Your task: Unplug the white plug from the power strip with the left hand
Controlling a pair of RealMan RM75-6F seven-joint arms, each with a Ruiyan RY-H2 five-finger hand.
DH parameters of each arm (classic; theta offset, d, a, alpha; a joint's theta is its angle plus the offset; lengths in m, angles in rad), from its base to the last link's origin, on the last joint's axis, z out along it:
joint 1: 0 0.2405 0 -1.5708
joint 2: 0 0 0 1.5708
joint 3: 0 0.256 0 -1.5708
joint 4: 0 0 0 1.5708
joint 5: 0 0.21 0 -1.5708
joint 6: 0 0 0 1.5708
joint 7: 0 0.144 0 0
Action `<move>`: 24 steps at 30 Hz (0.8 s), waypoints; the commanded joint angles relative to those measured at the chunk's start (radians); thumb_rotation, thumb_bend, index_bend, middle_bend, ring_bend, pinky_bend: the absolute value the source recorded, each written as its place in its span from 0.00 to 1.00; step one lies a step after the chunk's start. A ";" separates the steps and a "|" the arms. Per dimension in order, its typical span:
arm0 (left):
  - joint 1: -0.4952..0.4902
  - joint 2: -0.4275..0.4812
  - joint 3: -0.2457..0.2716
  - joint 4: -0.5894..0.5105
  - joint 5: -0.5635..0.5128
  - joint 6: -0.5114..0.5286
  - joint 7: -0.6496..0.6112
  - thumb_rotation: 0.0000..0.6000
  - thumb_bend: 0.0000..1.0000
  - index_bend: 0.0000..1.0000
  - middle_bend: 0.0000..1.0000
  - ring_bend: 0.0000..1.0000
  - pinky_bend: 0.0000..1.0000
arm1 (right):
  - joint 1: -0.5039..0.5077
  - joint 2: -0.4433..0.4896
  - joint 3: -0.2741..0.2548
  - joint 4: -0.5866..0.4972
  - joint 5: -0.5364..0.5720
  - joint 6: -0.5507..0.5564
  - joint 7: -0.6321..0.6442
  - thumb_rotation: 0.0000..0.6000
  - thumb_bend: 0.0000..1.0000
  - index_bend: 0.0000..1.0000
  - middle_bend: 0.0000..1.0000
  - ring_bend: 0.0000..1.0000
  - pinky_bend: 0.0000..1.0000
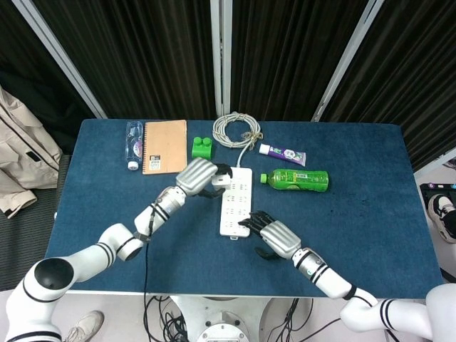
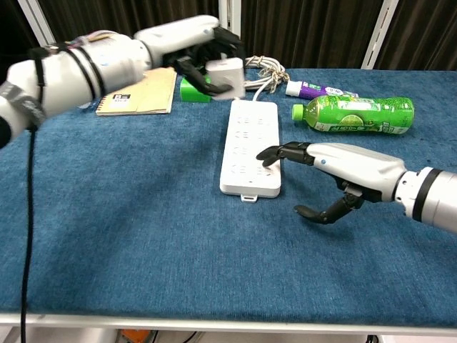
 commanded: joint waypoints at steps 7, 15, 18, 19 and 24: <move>0.120 0.082 0.051 -0.087 -0.083 -0.044 0.260 1.00 0.44 0.42 0.47 0.36 0.47 | -0.085 0.151 -0.009 -0.142 -0.050 0.183 -0.081 1.00 0.37 0.11 0.16 0.00 0.00; 0.200 0.162 0.019 -0.271 -0.168 0.015 0.439 1.00 0.17 0.16 0.19 0.09 0.18 | -0.190 0.313 -0.010 -0.249 -0.040 0.338 -0.130 1.00 0.35 0.11 0.16 0.00 0.00; 0.262 0.238 0.012 -0.357 -0.174 0.103 0.463 1.00 0.16 0.16 0.18 0.08 0.17 | -0.230 0.375 -0.015 -0.274 -0.031 0.383 -0.138 1.00 0.34 0.11 0.16 0.00 0.00; 0.285 0.268 0.012 -0.386 -0.175 0.133 0.474 1.00 0.16 0.16 0.18 0.08 0.17 | -0.243 0.393 -0.017 -0.279 -0.026 0.395 -0.139 1.00 0.33 0.11 0.16 0.00 0.00; 0.448 0.452 0.026 -0.567 -0.209 0.322 0.564 1.00 0.15 0.16 0.18 0.08 0.16 | -0.327 0.475 -0.031 -0.293 0.010 0.467 -0.141 1.00 0.32 0.08 0.15 0.00 0.00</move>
